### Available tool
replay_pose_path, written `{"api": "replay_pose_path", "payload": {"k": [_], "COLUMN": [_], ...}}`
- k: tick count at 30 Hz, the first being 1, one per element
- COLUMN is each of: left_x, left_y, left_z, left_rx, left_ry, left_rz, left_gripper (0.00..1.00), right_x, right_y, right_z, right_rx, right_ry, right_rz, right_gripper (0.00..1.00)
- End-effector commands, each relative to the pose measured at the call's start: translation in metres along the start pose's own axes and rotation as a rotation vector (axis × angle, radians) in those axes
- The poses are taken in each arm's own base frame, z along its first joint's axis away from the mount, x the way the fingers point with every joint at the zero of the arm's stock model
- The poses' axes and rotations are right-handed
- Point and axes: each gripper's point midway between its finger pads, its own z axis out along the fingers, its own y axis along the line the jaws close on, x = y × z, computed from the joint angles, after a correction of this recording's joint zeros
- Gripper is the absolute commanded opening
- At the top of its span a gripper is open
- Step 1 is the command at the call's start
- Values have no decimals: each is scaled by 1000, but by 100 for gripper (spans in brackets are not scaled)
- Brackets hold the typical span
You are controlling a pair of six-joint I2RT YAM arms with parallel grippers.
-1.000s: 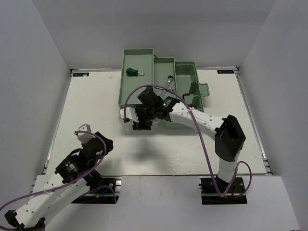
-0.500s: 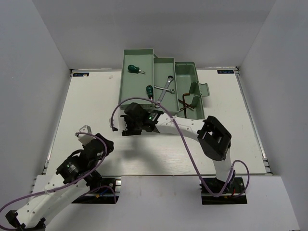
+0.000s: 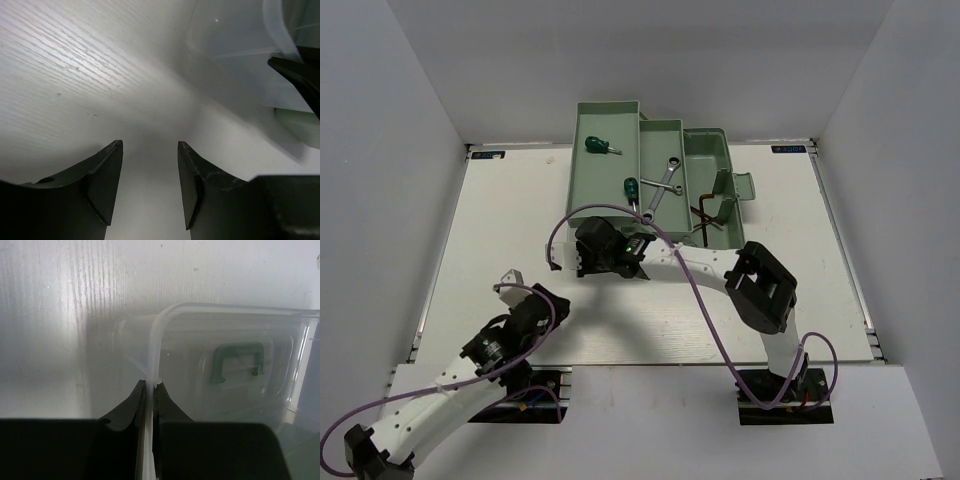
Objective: Sort the tools into containers
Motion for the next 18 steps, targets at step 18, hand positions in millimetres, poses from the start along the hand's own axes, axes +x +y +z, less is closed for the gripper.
{"api": "replay_pose_path", "payload": {"k": [18], "left_x": [30], "left_y": [-56], "left_z": [53], "left_rx": [211], "left_ry": [24], "left_rz": [-138], "left_gripper": [57], "right_x": [-87], "right_y": [-87], "right_z": [-127], "right_rx": [174], "right_ry": [-204], "right_rz": [83], "right_gripper": [0]}}
